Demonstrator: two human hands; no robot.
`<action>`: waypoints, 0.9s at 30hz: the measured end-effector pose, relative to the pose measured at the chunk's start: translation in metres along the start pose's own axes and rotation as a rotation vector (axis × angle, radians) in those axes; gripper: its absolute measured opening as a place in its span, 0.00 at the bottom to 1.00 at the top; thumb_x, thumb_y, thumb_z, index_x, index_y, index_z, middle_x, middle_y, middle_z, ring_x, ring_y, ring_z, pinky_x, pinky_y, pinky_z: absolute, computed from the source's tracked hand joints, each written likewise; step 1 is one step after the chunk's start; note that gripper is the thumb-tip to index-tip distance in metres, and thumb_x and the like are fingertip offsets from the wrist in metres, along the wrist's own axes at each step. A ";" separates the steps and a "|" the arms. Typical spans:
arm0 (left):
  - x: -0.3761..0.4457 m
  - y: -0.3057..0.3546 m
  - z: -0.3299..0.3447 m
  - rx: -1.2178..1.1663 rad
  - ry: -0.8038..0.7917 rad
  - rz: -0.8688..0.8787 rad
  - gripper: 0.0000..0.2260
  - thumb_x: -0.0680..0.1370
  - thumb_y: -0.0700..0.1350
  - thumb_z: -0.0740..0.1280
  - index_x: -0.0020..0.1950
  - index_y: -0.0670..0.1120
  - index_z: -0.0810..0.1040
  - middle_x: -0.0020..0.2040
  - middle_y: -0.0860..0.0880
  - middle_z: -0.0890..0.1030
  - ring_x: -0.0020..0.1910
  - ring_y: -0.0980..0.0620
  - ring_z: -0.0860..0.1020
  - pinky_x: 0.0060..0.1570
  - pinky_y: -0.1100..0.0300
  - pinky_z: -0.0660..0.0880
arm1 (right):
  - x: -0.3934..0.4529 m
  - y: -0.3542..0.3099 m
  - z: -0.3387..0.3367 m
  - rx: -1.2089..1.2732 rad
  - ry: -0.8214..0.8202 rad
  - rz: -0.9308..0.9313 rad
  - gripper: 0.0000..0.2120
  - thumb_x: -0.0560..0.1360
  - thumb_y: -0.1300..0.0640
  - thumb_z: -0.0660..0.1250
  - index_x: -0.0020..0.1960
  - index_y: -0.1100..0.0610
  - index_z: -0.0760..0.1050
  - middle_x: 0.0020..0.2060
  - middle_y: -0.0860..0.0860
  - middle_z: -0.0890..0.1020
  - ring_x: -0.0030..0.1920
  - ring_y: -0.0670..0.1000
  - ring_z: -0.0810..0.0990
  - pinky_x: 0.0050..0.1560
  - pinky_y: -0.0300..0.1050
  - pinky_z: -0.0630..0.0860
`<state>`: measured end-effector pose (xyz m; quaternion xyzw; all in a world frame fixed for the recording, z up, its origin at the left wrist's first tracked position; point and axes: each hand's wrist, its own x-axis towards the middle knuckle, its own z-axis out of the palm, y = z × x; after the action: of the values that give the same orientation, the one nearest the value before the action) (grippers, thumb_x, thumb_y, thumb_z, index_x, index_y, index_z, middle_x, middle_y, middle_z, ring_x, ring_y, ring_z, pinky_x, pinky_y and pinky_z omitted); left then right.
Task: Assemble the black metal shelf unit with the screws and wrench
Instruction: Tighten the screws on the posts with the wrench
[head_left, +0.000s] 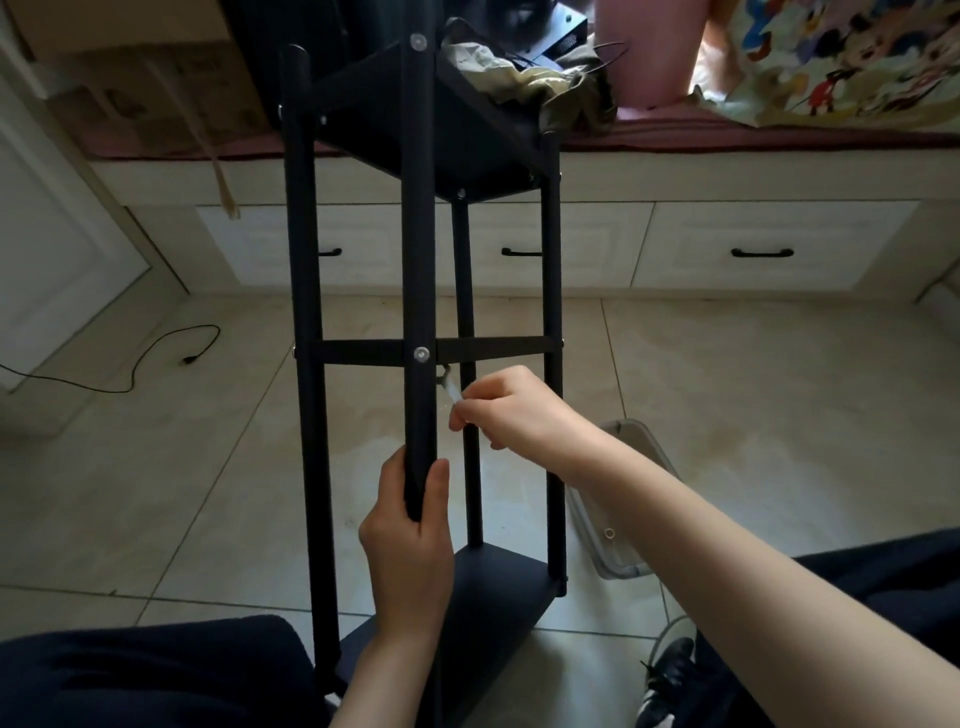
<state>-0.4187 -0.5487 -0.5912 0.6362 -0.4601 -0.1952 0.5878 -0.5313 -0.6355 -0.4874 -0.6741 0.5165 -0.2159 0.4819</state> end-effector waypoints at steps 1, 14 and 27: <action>0.000 -0.001 0.000 -0.001 0.003 -0.004 0.20 0.77 0.63 0.62 0.61 0.51 0.77 0.37 0.56 0.78 0.34 0.52 0.79 0.32 0.63 0.74 | 0.001 -0.001 0.001 0.021 -0.001 -0.002 0.12 0.79 0.56 0.63 0.40 0.52 0.81 0.36 0.43 0.74 0.39 0.44 0.73 0.44 0.42 0.75; -0.002 -0.003 -0.004 -0.003 0.018 -0.021 0.19 0.76 0.68 0.61 0.60 0.61 0.75 0.37 0.56 0.78 0.35 0.52 0.79 0.34 0.60 0.75 | 0.012 -0.004 0.016 0.118 0.029 -0.108 0.11 0.81 0.56 0.63 0.45 0.54 0.82 0.23 0.42 0.73 0.28 0.42 0.70 0.33 0.34 0.68; 0.000 -0.004 -0.005 -0.028 0.007 0.001 0.19 0.76 0.65 0.62 0.59 0.56 0.77 0.33 0.57 0.76 0.28 0.54 0.75 0.28 0.61 0.72 | 0.015 0.010 0.020 0.035 0.181 -0.264 0.09 0.80 0.57 0.65 0.47 0.57 0.83 0.31 0.42 0.77 0.34 0.41 0.76 0.38 0.31 0.70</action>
<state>-0.4135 -0.5458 -0.5938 0.6282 -0.4557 -0.1993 0.5983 -0.5151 -0.6402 -0.5081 -0.7052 0.4611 -0.3463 0.4125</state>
